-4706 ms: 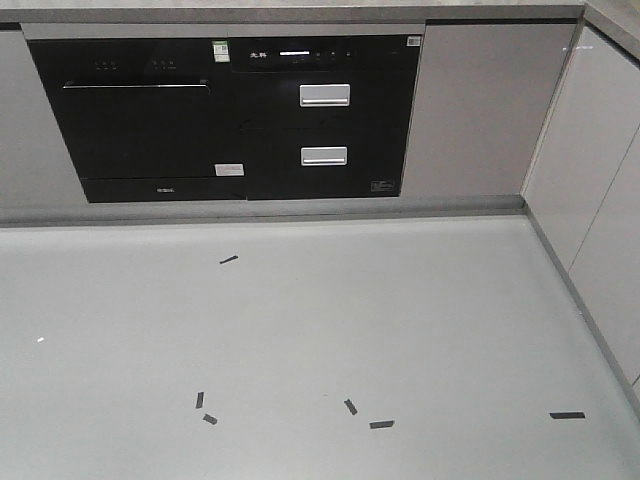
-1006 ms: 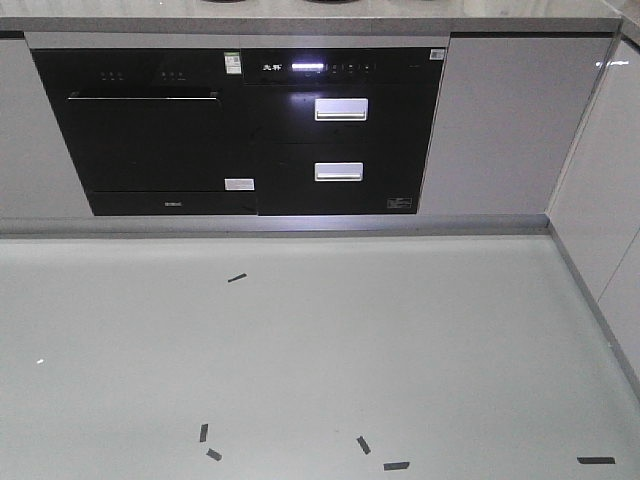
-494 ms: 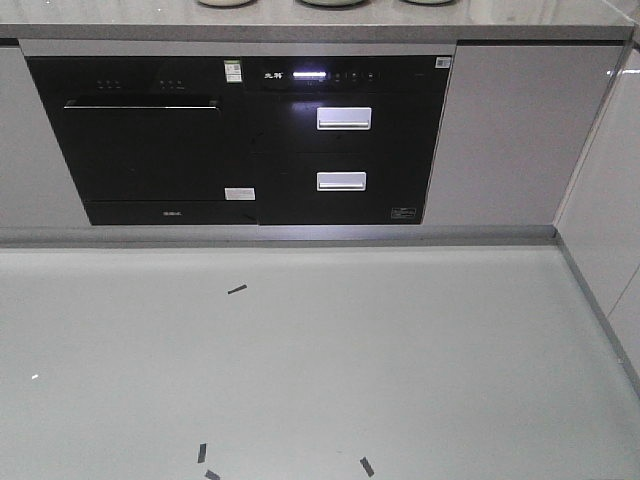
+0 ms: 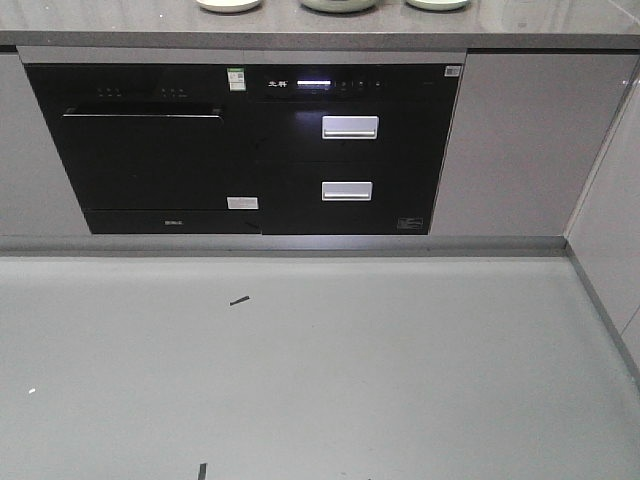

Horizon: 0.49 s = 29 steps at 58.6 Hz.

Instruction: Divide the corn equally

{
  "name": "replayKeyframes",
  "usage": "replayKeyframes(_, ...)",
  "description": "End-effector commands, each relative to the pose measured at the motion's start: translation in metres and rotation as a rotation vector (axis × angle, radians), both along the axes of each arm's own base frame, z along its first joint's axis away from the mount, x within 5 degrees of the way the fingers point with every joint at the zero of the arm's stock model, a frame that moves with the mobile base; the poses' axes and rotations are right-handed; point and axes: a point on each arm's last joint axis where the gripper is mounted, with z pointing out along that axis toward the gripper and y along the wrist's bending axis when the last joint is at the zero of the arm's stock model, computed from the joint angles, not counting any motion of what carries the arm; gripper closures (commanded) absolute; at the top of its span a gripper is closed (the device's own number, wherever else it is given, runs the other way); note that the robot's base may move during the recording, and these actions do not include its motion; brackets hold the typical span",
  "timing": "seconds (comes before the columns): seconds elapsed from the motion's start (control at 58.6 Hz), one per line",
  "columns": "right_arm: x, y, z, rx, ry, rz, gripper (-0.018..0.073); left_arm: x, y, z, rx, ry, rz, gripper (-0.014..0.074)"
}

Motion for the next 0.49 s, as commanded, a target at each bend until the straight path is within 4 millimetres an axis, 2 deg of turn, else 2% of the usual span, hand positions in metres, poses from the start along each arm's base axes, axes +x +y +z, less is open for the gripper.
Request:
replayKeyframes(0.0, -0.0003, -0.0002, 0.0033, -0.006, -0.071, -0.005, 0.0565, -0.0004, 0.0001, 0.0039, 0.000, -0.081, 0.002, 0.0603)
replayKeyframes(0.477, -0.0003, -0.0002, 0.0033, -0.006, -0.071, -0.005, 0.0565, -0.0004, 0.0001, 0.0039, 0.000, -0.081, 0.002, 0.0603)
